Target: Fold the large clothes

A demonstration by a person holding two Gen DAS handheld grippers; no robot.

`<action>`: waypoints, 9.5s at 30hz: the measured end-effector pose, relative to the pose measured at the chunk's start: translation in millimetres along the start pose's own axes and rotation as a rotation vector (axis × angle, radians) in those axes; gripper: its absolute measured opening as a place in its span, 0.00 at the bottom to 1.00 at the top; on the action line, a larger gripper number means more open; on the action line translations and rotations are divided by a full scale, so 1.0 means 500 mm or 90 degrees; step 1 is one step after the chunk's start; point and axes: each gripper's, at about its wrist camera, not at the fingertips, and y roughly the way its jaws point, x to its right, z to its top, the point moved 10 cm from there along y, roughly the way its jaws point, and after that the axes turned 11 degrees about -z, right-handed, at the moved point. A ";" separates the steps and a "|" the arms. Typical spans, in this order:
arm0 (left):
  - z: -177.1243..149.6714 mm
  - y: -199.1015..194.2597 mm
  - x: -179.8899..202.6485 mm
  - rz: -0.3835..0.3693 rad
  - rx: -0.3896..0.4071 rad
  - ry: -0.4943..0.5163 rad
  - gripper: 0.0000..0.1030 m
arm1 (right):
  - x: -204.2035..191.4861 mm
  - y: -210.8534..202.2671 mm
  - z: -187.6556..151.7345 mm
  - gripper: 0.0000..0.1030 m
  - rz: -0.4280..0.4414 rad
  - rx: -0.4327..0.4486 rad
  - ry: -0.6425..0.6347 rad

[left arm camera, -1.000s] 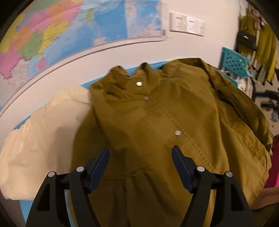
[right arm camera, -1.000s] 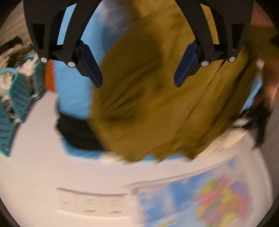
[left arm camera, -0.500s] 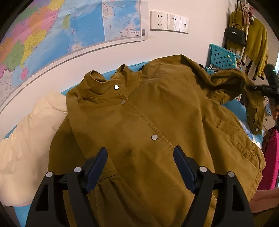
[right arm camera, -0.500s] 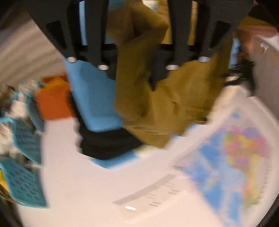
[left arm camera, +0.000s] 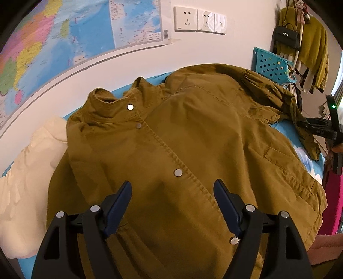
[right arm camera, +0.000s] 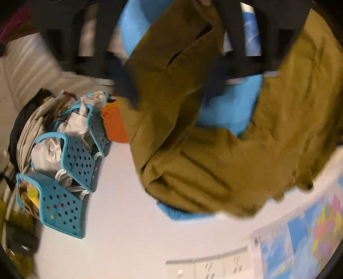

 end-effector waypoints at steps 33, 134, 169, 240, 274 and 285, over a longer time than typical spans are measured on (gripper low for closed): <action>-0.052 -0.037 0.068 -0.228 0.015 0.006 0.82 | -0.448 -0.199 0.222 0.48 0.331 0.066 -0.197; 0.000 -0.079 -0.231 0.031 -0.059 -0.039 0.15 | -0.474 -0.058 0.174 0.70 0.261 0.081 -0.199; -0.018 -0.159 -0.297 0.113 0.036 -0.078 0.70 | -0.819 -0.063 0.188 0.53 0.324 0.091 -0.367; -0.047 -0.080 -0.343 0.192 0.061 -0.153 0.21 | -0.467 -0.193 0.173 0.06 0.406 0.079 -0.145; -0.047 -0.079 -0.438 0.179 0.090 -0.260 0.07 | -0.398 -0.018 0.261 0.50 0.190 0.064 -0.093; -0.026 -0.159 -0.400 0.303 0.154 -0.186 0.45 | -0.350 -0.053 0.245 0.56 0.223 0.102 -0.059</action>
